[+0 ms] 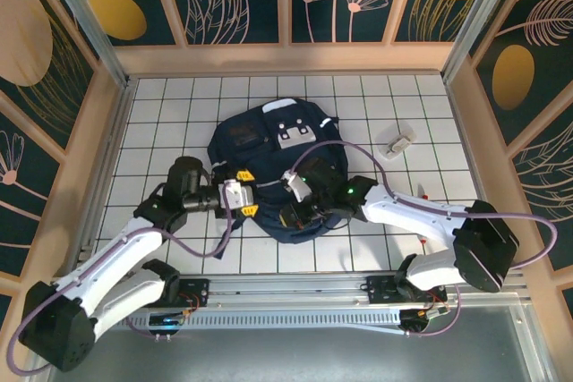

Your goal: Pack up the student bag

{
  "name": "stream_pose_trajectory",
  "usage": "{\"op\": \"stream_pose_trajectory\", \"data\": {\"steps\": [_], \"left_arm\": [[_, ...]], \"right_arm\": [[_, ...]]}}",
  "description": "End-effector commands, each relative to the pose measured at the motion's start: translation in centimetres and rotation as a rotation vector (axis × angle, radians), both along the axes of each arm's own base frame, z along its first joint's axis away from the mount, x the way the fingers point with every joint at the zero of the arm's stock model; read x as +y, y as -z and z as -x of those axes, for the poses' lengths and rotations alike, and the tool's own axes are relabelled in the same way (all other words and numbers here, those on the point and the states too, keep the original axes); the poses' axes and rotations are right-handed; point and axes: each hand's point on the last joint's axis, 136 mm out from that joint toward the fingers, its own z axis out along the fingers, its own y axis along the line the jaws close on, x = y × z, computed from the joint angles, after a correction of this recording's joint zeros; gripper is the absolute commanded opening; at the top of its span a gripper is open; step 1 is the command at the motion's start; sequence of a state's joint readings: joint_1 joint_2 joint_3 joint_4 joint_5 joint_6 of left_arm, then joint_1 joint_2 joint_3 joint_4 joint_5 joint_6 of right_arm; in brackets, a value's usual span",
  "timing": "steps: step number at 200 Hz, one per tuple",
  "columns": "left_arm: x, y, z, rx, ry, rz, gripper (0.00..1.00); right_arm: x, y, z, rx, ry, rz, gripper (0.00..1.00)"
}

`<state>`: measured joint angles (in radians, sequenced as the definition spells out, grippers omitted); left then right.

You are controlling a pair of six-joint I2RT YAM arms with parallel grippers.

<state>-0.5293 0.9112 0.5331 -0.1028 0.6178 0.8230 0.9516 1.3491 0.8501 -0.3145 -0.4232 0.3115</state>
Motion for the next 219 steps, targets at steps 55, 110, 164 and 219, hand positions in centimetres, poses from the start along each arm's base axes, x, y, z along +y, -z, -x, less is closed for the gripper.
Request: {"op": "stream_pose_trajectory", "data": {"steps": [55, 110, 164, 219], "left_arm": [[-3.5, 4.0, 1.4, 0.023, 0.105, -0.092, 0.69], [-3.8, 4.3, 0.3, -0.030, 0.095, -0.153, 0.00], [-1.8, 4.3, 2.0, -0.037, 0.110, -0.198, 0.00], [0.8, 3.6, 1.8, 0.000, 0.020, -0.112, 0.00]], "right_arm": [[1.6, -3.5, 1.2, -0.004, -0.080, -0.193, 0.00], [-1.1, -1.5, -0.4, -0.026, 0.074, -0.035, 0.00], [-11.6, 3.3, -4.0, 0.037, 0.413, 0.242, 0.00], [-15.4, 4.8, -8.0, -0.007, 0.567, 0.325, 0.00]]}}
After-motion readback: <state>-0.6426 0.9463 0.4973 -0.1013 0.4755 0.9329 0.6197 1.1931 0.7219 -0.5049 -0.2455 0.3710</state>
